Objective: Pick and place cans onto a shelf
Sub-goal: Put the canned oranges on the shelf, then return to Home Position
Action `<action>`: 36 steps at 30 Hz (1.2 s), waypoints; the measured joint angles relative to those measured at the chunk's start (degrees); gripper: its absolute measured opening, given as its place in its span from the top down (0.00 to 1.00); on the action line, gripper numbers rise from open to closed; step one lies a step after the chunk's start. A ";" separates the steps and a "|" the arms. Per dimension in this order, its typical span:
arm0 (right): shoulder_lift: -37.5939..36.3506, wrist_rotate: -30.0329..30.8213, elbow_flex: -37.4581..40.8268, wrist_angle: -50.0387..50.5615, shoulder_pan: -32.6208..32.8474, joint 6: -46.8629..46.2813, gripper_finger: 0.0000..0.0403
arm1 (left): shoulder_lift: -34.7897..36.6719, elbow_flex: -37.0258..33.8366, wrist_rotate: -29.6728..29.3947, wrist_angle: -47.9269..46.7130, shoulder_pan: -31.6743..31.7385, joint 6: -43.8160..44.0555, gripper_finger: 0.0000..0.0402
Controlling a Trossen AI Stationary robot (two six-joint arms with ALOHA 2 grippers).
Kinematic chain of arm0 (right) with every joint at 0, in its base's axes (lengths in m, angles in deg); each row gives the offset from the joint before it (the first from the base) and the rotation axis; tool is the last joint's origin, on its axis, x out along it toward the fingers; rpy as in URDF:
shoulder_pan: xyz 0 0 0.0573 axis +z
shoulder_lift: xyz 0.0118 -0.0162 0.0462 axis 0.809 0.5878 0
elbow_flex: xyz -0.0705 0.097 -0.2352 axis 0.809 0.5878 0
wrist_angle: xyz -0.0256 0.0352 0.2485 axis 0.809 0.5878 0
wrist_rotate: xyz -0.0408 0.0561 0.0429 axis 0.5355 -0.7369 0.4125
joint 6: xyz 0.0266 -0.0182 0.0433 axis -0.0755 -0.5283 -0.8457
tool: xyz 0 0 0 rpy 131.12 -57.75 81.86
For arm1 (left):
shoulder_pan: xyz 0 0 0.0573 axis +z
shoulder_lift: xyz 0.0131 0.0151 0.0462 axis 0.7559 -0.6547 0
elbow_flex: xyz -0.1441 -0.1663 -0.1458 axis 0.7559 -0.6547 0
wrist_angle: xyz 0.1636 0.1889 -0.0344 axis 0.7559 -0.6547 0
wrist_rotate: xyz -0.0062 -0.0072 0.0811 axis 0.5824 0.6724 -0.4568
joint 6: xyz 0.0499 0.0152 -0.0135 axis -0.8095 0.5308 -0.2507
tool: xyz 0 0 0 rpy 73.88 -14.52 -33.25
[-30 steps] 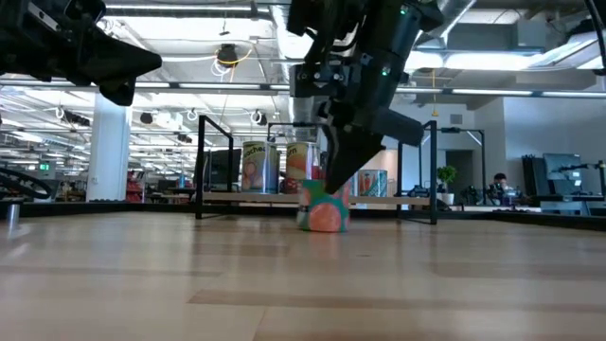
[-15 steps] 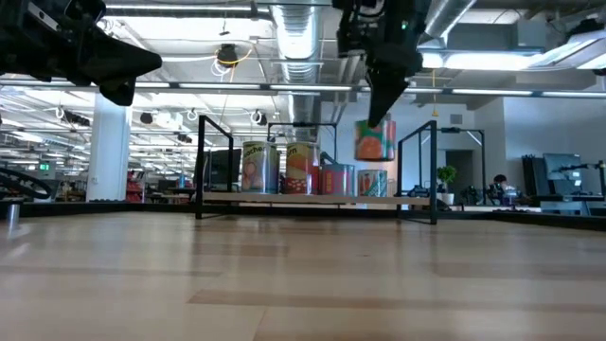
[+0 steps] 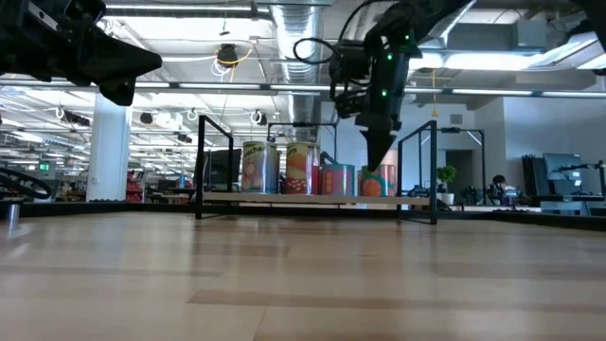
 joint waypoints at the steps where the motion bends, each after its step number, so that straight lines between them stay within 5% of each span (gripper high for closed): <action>1: 0.25 -0.05 0.02 0.07 -0.52 -0.02 0.95 | 0.00 0.00 0.00 0.01 0.00 0.00 1.00; 17: 0.08 -0.72 0.00 -2.05 -2.44 -0.20 0.84 | 0.00 0.02 -1.56 -0.07 -0.02 -0.39 1.00; 28: -1.95 3.34 0.04 -3.32 -2.30 -0.29 0.65 | 0.00 0.04 -1.14 -1.05 2.06 -1.61 1.00; 32: -6.23 3.98 0.02 -5.08 -0.87 1.10 0.68 | -0.01 0.04 2.44 -1.31 4.37 -1.83 1.00; 36: -10.76 3.62 1.10 -9.09 1.85 2.71 0.83 | 0.00 0.04 3.65 -1.33 5.29 -2.95 1.00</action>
